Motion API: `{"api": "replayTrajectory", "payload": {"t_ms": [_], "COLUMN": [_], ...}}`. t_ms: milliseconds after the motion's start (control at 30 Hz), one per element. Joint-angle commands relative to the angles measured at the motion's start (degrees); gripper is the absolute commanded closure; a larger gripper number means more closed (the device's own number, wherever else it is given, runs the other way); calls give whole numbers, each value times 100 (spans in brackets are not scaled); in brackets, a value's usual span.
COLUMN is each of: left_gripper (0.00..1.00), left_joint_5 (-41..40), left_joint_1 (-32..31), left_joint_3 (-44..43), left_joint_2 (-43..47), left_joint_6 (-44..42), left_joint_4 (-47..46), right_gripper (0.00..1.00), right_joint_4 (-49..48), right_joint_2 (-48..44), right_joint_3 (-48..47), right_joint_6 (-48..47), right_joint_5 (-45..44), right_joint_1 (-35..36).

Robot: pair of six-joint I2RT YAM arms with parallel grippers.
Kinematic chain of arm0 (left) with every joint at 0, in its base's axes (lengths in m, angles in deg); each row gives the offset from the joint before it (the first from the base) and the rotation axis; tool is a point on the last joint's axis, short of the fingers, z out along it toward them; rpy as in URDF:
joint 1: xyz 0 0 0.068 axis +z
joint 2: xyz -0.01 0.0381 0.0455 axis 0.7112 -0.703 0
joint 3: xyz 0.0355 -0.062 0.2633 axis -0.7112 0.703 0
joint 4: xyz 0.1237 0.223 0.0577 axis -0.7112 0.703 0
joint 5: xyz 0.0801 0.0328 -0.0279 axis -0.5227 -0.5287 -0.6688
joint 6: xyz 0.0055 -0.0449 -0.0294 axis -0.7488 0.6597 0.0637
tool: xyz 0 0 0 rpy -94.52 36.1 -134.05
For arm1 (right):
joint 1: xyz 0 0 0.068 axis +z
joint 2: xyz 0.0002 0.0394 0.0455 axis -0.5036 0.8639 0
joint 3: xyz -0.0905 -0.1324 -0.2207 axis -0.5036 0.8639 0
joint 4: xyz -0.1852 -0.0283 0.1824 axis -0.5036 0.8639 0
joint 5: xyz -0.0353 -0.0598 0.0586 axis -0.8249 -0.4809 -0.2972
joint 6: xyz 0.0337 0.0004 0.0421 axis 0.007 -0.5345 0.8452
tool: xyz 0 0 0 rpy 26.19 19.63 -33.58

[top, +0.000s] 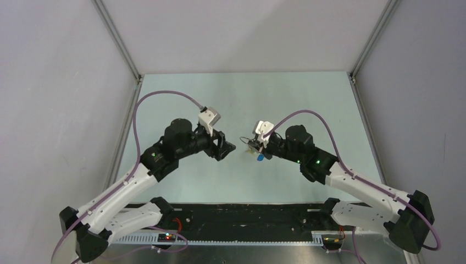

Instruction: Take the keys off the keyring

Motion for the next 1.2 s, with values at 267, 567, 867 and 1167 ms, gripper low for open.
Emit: {"api": "replayTrajectory", "payload": {"t_ms": [267, 567, 867, 1167], "left_gripper": [11, 14, 26, 35], "left_joint_5": [490, 1042, 1616, 1791], "left_joint_1": [25, 4, -2, -175], "left_joint_3": [2141, 2457, 2416, 2315], "left_joint_2": [1039, 475, 103, -333], "left_joint_6": [-441, -556, -774, -852], "left_joint_4": [-3390, -4541, -5270, -5352], "right_gripper": [100, 100, 100, 100], "right_joint_4": [1712, 1400, 1113, 829], "right_joint_2": [-392, -653, -1003, -1184], "right_joint_3": [-1216, -1265, -1289, -1288], "right_joint_6": [-310, -547, -791, -832], "right_joint_5": [78, 142, 648, 750], "right_joint_1": [38, 69, 75, 84]}}
